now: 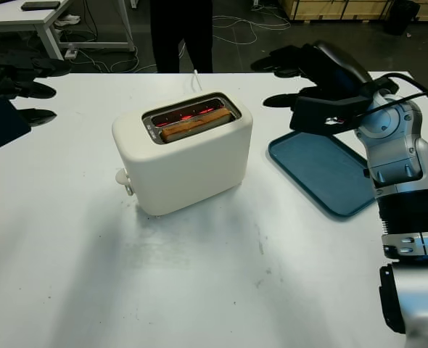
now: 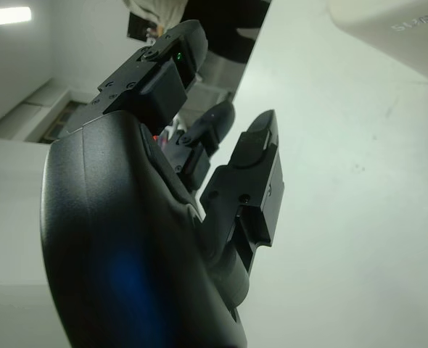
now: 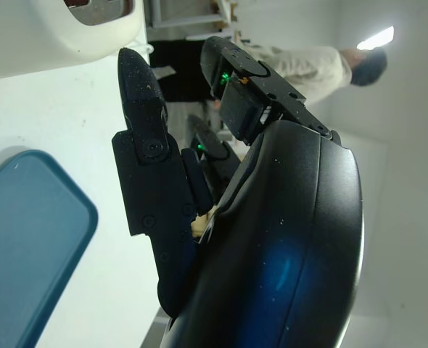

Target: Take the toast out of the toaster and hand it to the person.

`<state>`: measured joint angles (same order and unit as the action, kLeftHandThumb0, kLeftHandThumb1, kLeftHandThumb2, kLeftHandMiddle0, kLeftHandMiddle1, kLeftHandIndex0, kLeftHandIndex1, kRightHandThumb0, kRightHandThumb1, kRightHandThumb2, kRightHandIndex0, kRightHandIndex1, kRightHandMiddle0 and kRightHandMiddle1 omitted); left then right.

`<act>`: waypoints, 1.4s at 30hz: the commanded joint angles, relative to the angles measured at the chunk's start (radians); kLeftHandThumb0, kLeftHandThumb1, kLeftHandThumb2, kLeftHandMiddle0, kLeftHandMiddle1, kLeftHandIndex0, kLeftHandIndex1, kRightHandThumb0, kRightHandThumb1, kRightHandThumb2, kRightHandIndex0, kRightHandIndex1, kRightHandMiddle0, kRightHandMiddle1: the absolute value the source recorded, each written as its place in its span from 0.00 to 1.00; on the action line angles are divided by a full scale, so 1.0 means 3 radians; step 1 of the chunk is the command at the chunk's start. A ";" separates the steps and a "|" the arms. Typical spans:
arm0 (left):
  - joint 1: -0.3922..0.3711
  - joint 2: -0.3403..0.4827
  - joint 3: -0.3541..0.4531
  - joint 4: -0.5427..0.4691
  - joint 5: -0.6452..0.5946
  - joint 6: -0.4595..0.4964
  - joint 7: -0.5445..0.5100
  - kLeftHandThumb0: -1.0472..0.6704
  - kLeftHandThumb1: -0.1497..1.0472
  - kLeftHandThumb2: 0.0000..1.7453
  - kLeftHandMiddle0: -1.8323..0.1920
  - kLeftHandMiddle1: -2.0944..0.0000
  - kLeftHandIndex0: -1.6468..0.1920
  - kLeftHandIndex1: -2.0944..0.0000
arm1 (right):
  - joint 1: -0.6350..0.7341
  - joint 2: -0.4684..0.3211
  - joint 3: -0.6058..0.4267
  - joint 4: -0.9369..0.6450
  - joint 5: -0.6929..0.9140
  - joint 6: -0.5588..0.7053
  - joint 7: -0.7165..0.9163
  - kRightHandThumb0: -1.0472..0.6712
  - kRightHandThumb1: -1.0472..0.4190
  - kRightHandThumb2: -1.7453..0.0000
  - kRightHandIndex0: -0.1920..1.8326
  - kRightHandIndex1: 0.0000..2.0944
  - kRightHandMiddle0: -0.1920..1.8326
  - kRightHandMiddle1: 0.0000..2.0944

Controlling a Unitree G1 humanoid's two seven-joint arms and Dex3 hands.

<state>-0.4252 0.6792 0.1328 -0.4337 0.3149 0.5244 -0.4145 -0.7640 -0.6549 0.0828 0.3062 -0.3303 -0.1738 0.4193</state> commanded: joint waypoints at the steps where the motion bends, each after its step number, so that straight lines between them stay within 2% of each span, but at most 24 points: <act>1: -0.0061 0.0012 0.0002 -0.0017 -0.0020 -0.0016 0.0019 0.72 0.89 0.02 0.57 0.81 0.50 0.99 | -0.0035 -0.0047 -0.0044 0.0028 0.0049 -0.0031 0.0014 0.33 0.09 0.96 0.45 0.01 0.43 0.00; 7: -0.0142 -0.0046 -0.0067 -0.0023 -0.0018 0.0151 0.0012 0.73 0.89 0.04 0.59 0.82 0.51 1.00 | -0.0007 -0.0076 -0.0062 -0.0023 0.0018 -0.0029 -0.0006 0.38 0.09 0.98 0.45 0.01 0.43 0.00; 10: -0.0131 -0.0048 -0.0067 0.0035 -0.0032 0.0053 0.0033 0.74 0.89 0.05 0.59 0.82 0.50 0.99 | -0.0014 -0.0055 -0.0065 0.0006 0.0014 -0.0037 -0.0022 0.40 0.09 0.99 0.45 0.01 0.43 0.00; 25: -0.0116 -0.0057 -0.0122 0.0041 -0.0010 -0.0027 0.0050 0.75 0.89 0.03 0.58 0.80 0.49 0.99 | -0.0040 -0.0077 -0.0029 0.0097 -0.0025 -0.0106 -0.0010 0.34 0.09 0.98 0.45 0.00 0.43 0.00; 33: -0.0093 -0.0079 -0.0138 0.0129 -0.0023 -0.0274 0.0094 0.76 0.89 0.02 0.58 0.78 0.48 0.99 | -0.0036 -0.0066 -0.0043 0.0107 0.0040 -0.0055 0.0093 0.35 0.09 0.97 0.43 0.00 0.42 0.00; 42: -0.0048 -0.0167 -0.0162 0.0050 -0.0011 -0.0210 0.0101 0.76 0.89 0.03 0.61 0.75 0.49 0.99 | 0.0033 -0.0027 -0.0102 0.0076 0.0098 -0.0048 0.0080 0.36 0.09 0.98 0.43 0.00 0.42 0.00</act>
<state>-0.4514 0.6305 0.0905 -0.4094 0.3043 0.4569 -0.3972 -0.7674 -0.6642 0.0614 0.3310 -0.3247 -0.1945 0.4423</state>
